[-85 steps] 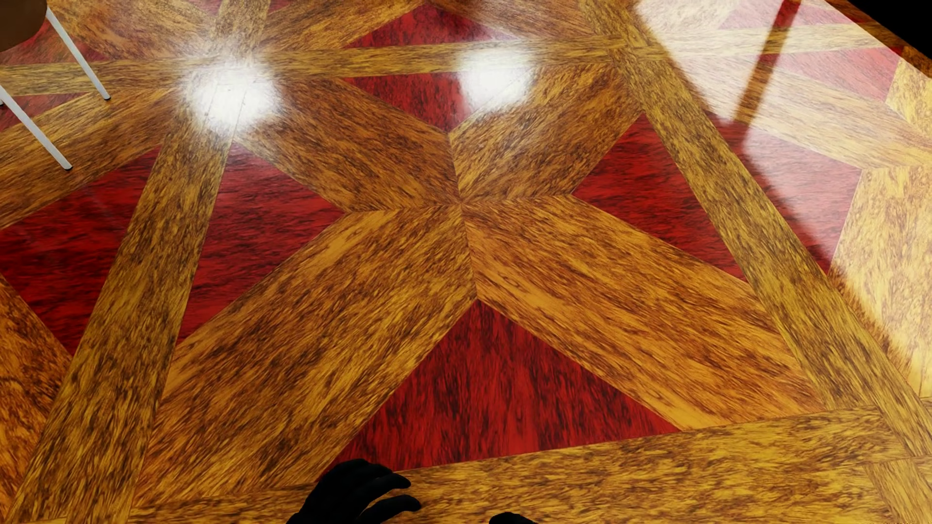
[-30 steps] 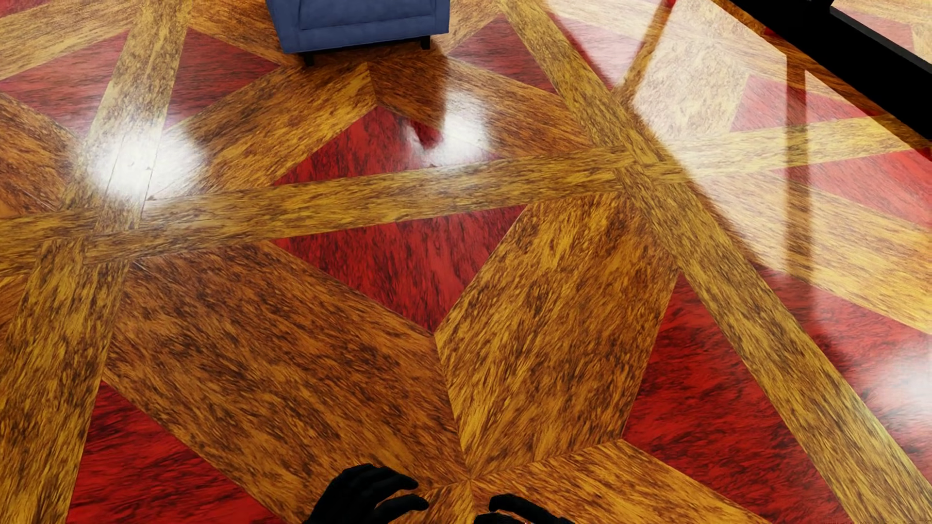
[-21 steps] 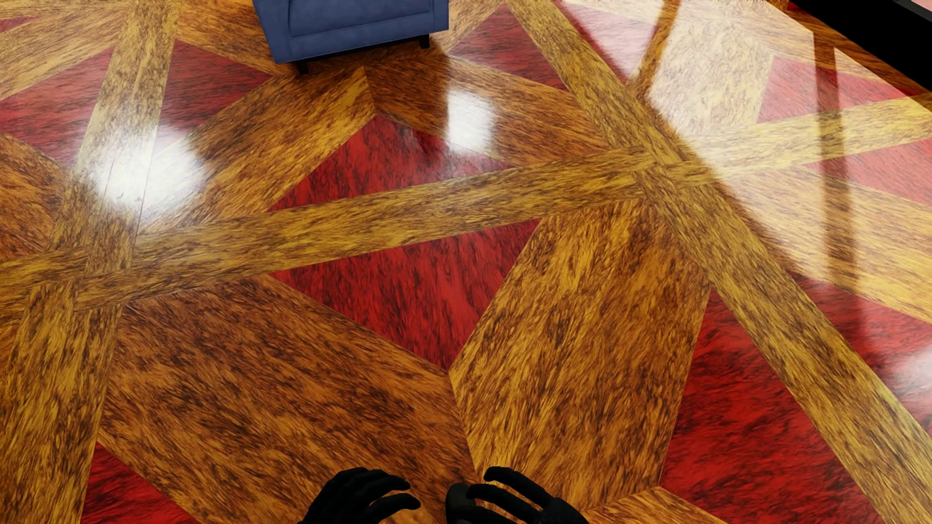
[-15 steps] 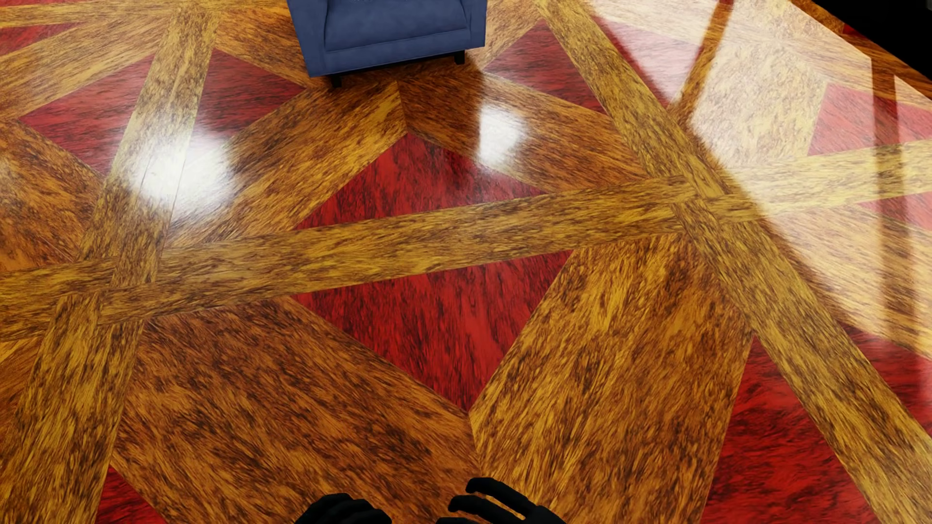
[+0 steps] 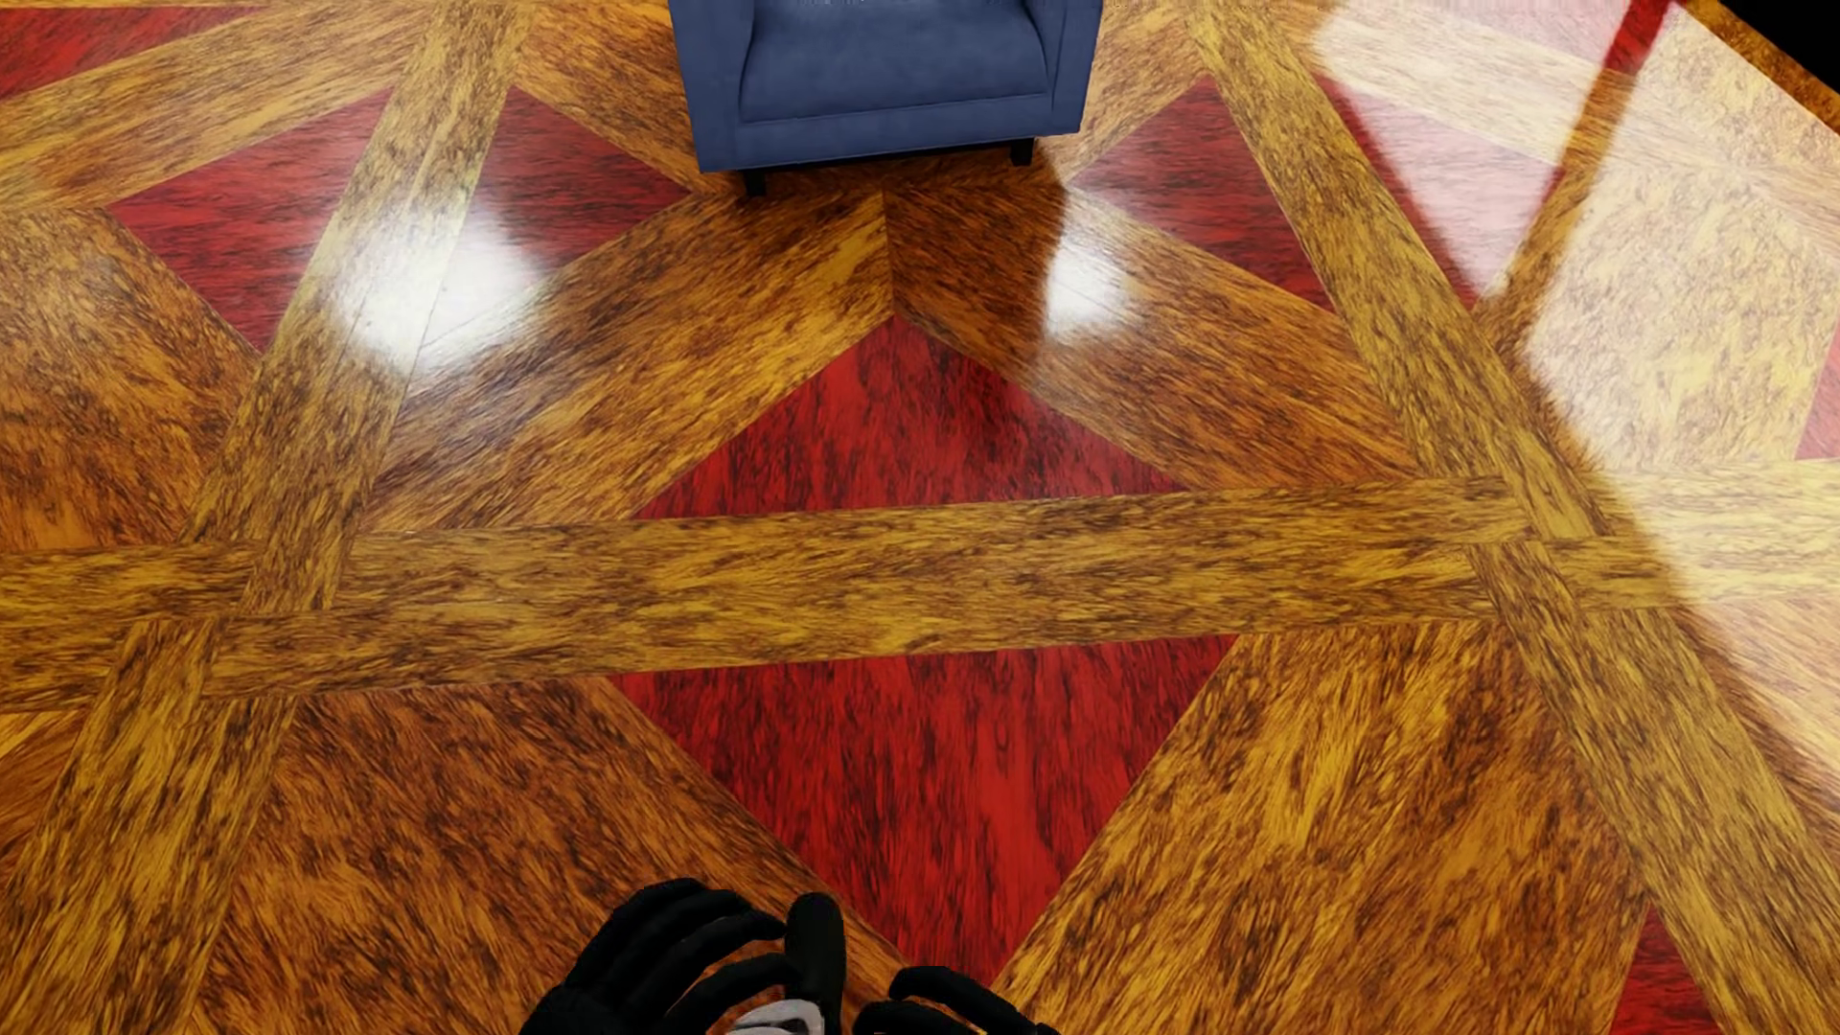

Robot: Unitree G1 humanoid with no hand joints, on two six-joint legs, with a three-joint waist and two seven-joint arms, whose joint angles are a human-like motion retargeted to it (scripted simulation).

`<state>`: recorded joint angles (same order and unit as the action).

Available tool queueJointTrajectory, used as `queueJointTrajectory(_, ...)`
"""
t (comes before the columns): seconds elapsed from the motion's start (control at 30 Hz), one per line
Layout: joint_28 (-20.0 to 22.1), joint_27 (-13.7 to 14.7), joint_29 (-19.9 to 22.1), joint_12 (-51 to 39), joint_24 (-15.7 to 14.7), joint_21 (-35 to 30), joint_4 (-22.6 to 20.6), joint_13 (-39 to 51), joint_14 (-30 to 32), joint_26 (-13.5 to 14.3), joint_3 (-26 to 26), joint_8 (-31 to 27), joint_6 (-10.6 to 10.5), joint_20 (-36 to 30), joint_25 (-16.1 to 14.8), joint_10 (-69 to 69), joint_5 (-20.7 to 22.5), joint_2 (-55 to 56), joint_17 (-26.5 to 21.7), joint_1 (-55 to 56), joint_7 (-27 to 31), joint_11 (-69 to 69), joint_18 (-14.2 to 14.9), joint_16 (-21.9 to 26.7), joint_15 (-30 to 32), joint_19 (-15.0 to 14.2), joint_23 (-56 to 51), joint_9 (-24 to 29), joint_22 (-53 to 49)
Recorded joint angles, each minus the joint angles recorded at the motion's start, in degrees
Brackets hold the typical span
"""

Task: Approach the armchair

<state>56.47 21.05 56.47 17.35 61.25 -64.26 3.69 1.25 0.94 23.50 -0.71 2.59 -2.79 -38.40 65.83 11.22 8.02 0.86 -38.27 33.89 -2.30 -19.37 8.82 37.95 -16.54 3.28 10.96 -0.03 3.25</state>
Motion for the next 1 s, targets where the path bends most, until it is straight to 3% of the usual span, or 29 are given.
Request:
queueJointTrajectory(0.07, 0.0, 0.0, 0.0, -0.1, 0.1, 1.2, -1.2, -0.9, 6.0, 0.4, -0.1, -0.9, 1.3, 1.0, -0.6, 5.8, -1.1, -3.7, -0.2, -0.5, -0.1, -0.7, -3.7, -1.7, 0.9, -0.4, 0.2, -0.3, -1.2)
queueJointTrajectory(0.13, 0.0, 0.7, 0.0, 0.2, -0.2, 2.0, -2.7, -0.6, 4.1, 1.2, -0.2, -1.5, 3.2, 2.1, 0.6, 9.7, -3.1, -5.5, 0.2, -2.4, -1.4, -4.0, -7.6, -3.2, 6.5, -1.3, 0.9, -1.0, -2.2)
queueJointTrajectory(0.2, 0.0, 1.6, 0.0, 0.9, -0.7, 0.0, -4.6, 1.1, 1.5, 1.4, -0.2, -2.4, 5.4, 2.3, 1.4, 8.4, -6.2, -4.2, -0.6, -6.5, -3.7, -10.2, -8.5, -4.1, 15.3, -3.3, 3.1, -1.7, -1.1)
queueJointTrajectory(0.3, -0.1, 1.1, -0.2, 0.7, -0.1, -7.8, -7.1, 5.6, -3.1, 1.8, -0.6, -1.7, 8.2, 1.3, -1.9, 8.2, -12.6, 6.1, -4.5, -10.7, -7.5, -31.7, -9.3, -5.2, 28.6, -11.2, 5.4, -2.0, 1.1)
queueJointTrajectory(0.33, 0.0, 0.5, -0.4, 0.5, -0.6, -9.5, -8.0, 6.7, -5.0, 2.0, -0.6, -1.4, 9.0, 0.8, -2.9, 9.6, -15.1, 10.6, -5.8, -11.3, -8.5, -39.4, -10.0, -5.6, 29.5, -9.2, 4.9, -1.9, 1.1)
queueJointTrajectory(0.4, 0.0, -0.9, -0.1, 0.5, -2.3, -10.5, -9.9, 7.6, -8.6, 2.2, -0.5, -3.2, 10.4, 0.5, -3.9, 12.3, -16.7, 18.8, -6.9, -13.0, -10.3, -49.8, -11.1, -6.4, 22.0, -9.0, 3.0, -1.3, 0.4)
queueJointTrajectory(0.47, 0.0, -1.8, 0.0, 0.1, -2.9, -9.1, -11.4, 7.3, -11.4, 1.5, -0.3, -4.9, 11.1, -0.7, -2.8, 13.1, -16.7, 24.7, -6.8, -16.4, -11.2, -50.4, -11.6, -5.9, 15.2, -8.2, 1.5, -0.9, 0.7)
queueJointTrajectory(0.57, 0.0, -2.5, -0.1, 0.3, -2.9, -6.7, -12.6, 5.0, -14.4, 0.9, 0.3, -3.8, 11.2, -2.6, -0.5, 12.6, -16.5, 30.4, -7.8, -21.8, -11.2, -38.1, -12.0, -5.0, 7.4, -6.2, 0.8, -0.6, 2.7)
queueJointTrajectory(0.63, 0.0, -2.1, -0.3, -0.2, -4.0, -4.3, -13.1, 3.6, -15.4, 0.7, 1.0, -2.2, 10.9, -3.5, 1.0, 11.0, -15.0, 32.9, -7.6, -25.0, -10.6, -25.5, -12.1, -5.0, 7.6, -3.3, 0.5, -0.5, 3.2)
queueJointTrajectory(0.73, 0.0, -2.3, -0.4, -0.3, -4.7, -3.0, -13.8, 2.7, -16.1, -0.3, 1.9, -0.9, 10.3, -5.0, 0.8, 7.9, -11.4, 33.8, -7.1, -29.7, -9.5, -4.2, -12.2, -4.5, 16.9, -5.3, 0.2, -0.6, 2.5)
queueJointTrajectory(0.77, 0.0, -2.4, -0.6, -0.6, -5.1, -2.2, -13.9, 2.2, -16.2, -0.5, 2.1, -1.7, 9.9, -5.5, 1.0, 6.8, -9.8, 33.2, -6.8, -31.4, -8.9, 2.4, -12.1, -4.1, 17.9, -5.3, 0.2, -0.7, 2.4)
queueJointTrajectory(0.83, 0.0, -1.6, -1.6, -0.6, -5.6, 0.2, -14.3, 1.6, -16.7, -0.4, 2.4, -4.0, 9.2, -5.7, 1.9, 5.4, -7.4, 32.2, -5.5, -34.8, -7.7, 8.5, -11.8, -3.5, 18.7, -8.3, 0.9, -0.8, 2.4)
queueJointTrajectory(0.9, 0.0, -0.6, -2.2, -0.4, -6.6, 2.7, -14.0, 1.0, -16.2, -0.4, 2.6, -6.9, 8.2, -5.3, 3.6, 5.3, -5.1, 31.3, -4.6, -38.3, -6.1, 5.6, -11.6, -3.5, 25.1, -2.0, 0.6, -1.1, 3.0)
queueJointTrajectory(0.93, 0.0, 0.1, -0.9, 0.0, -7.1, 3.7, -13.3, 1.2, -14.9, -0.4, 2.7, -5.7, 7.6, -4.4, 5.0, 6.0, -5.1, 29.9, -3.9, -39.5, -5.4, 4.9, -10.8, -4.0, 27.1, -1.5, 0.4, -1.3, 3.6)
queueJointTrajectory(1.0, 0.0, 1.3, 0.0, 1.6, -7.3, 5.7, -11.0, 1.9, -9.4, -0.3, 3.1, -3.8, 5.7, -2.0, 6.8, 9.7, -4.1, 27.2, -1.7, -40.3, -3.9, 3.6, -8.5, -5.3, 24.6, -0.1, -1.3, -1.7, 5.3)
